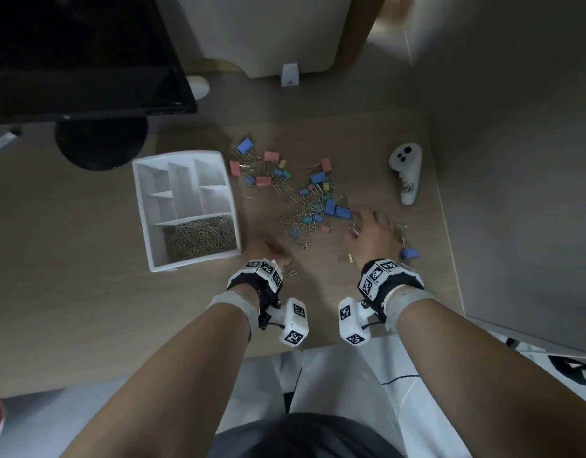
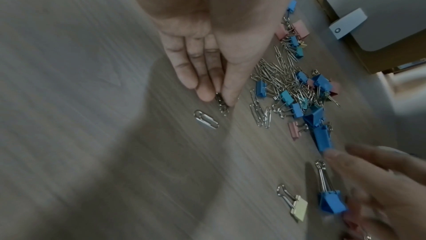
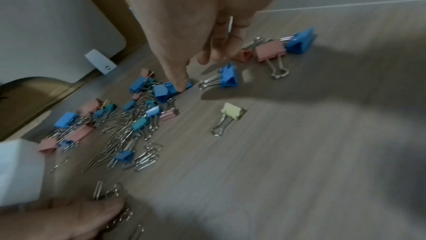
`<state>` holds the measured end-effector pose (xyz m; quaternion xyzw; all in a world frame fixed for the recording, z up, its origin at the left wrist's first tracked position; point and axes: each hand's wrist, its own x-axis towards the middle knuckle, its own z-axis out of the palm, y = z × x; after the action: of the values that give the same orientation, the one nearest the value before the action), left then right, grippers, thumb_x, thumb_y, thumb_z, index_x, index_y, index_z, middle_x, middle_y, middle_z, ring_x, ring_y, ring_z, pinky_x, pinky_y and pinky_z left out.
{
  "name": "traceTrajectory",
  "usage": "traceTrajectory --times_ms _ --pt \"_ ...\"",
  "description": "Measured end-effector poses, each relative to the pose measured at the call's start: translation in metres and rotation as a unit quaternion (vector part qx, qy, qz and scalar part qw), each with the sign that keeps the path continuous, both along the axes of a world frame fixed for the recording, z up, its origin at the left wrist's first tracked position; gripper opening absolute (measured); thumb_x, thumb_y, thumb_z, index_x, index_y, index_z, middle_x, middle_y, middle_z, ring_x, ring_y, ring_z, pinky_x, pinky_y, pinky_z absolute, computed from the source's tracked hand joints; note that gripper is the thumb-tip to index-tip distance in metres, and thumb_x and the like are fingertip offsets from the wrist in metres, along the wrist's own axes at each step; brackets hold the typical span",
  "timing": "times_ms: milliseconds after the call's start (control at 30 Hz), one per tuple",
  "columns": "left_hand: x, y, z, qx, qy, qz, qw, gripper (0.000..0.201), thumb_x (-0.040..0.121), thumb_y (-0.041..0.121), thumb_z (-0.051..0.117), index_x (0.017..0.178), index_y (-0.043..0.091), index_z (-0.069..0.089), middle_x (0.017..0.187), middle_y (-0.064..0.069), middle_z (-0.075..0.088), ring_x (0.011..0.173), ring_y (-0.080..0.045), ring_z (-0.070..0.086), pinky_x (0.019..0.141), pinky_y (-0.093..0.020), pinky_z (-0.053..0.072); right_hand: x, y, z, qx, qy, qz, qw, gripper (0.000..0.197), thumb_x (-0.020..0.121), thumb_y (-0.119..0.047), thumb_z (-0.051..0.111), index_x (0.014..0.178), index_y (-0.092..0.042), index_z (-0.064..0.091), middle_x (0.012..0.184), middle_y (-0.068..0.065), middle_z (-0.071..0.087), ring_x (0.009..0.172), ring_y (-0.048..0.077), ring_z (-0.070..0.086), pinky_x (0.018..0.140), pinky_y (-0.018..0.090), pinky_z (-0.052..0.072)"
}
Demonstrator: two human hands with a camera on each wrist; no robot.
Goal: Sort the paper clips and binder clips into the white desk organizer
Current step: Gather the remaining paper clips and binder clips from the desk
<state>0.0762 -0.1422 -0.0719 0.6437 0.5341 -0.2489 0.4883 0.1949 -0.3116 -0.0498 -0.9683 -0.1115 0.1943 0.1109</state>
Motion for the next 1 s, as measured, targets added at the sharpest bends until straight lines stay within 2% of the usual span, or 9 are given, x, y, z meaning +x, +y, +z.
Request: traceTrajectory --times_ms 100,267,333,433,533,700,833,933,1000 --pt "0.002 0.001 0.002 -0.01 0.007 -0.006 1.0 0.022 0.074 0.019 0.08 0.078 0.006 0.063 0.077 -0.01 0.069 0.076 -0.026 0.068 0.07 -0.032 0.056 0.01 0.019 -0.01 0.006 0.0 0.066 0.998 0.053 0.086 -0.047 0.064 0.135 -0.034 0.051 0.136 0.006 0.049 0.125 0.031 0.044 0.103 0.046 0.039" --pt "0.012 -0.002 0.005 -0.043 0.05 -0.012 0.998 0.022 0.09 0.021 0.064 0.076 0.005 0.059 0.086 -0.011 0.06 0.072 -0.017 0.051 0.064 -0.029 0.04 0.017 0.034 -0.023 -0.01 -0.001 0.102 0.995 0.046 0.082 -0.044 0.072 0.124 -0.037 0.053 0.125 0.008 0.053 0.115 0.033 0.049 0.091 0.042 0.045" --pt "0.017 0.0 0.005 -0.028 0.051 -0.013 0.998 0.019 0.087 0.022 0.068 0.09 0.004 0.065 0.096 -0.013 0.07 0.076 -0.019 0.055 0.069 -0.033 0.048 0.021 0.034 -0.025 0.001 0.009 0.085 0.996 0.04 0.081 -0.043 0.074 0.115 -0.036 0.055 0.119 0.01 0.055 0.111 0.034 0.051 0.087 0.042 0.046" --pt "0.018 0.004 0.0 0.001 0.064 -0.046 0.997 0.029 0.078 0.036 0.074 0.074 0.007 0.069 0.088 -0.015 0.075 0.071 -0.023 0.065 0.075 -0.037 0.058 0.026 0.033 -0.026 0.02 0.024 0.074 0.997 0.038 0.076 -0.043 0.078 0.104 -0.036 0.053 0.11 0.007 0.057 0.102 0.032 0.054 0.08 0.04 0.049" --pt "0.022 0.004 0.002 0.009 0.066 -0.058 0.996 0.033 0.077 0.039 0.072 0.078 0.007 0.073 0.078 -0.01 0.073 0.066 -0.022 0.065 0.069 -0.032 0.057 0.032 0.028 -0.021 0.041 0.044 0.047 0.997 0.026 0.082 -0.029 0.075 0.102 -0.027 0.059 0.109 0.007 0.055 0.096 0.029 0.056 0.068 0.031 0.039" --pt "0.024 0.005 0.0 0.044 0.053 -0.074 0.995 0.044 0.077 0.043 0.073 0.103 0.007 0.072 0.102 -0.011 0.073 0.094 -0.027 0.07 0.082 -0.036 0.057 0.039 0.002 -0.019 0.096 0.035 -0.016 0.995 0.01 0.085 -0.021 0.07 0.09 -0.021 0.06 0.106 0.009 0.054 0.085 0.028 0.058 0.068 0.034 0.047" --pt "0.027 0.004 0.009 0.061 0.025 -0.101 0.993 0.041 0.086 0.044 0.065 0.113 0.014 0.07 0.104 -0.008 0.069 0.102 -0.027 0.065 0.08 -0.027 0.049 0.038 -0.01 -0.01 0.115 0.017 -0.051 0.992 0.014 0.087 -0.026 0.071 0.09 -0.018 0.06 0.103 0.006 0.057 0.086 0.026 0.058 0.066 0.034 0.046" --pt "0.032 0.005 0.011 0.055 0.017 -0.103 0.993 0.037 0.081 0.051 0.06 0.09 0.018 0.076 0.073 0.0 0.064 0.081 -0.023 0.064 0.07 -0.026 0.048 0.037 -0.016 -0.001 0.114 -0.002 -0.053 0.992 0.016 0.089 -0.029 0.069 0.093 -0.016 0.062 0.103 0.006 0.06 0.088 0.027 0.059 0.064 0.029 0.038" --pt "0.036 0.003 0.011 0.075 0.027 -0.1 0.992 0.035 0.071 0.048 0.069 0.074 0.013 0.073 0.068 -0.003 0.066 0.071 -0.023 0.065 0.065 -0.03 0.054 0.039 -0.019 0.002 0.06 -0.004 -0.089 0.994 0.015 0.092 -0.033 0.063 0.096 -0.019 0.062 0.105 0.003 0.061 0.09 0.027 0.061 0.064 0.029 0.036"
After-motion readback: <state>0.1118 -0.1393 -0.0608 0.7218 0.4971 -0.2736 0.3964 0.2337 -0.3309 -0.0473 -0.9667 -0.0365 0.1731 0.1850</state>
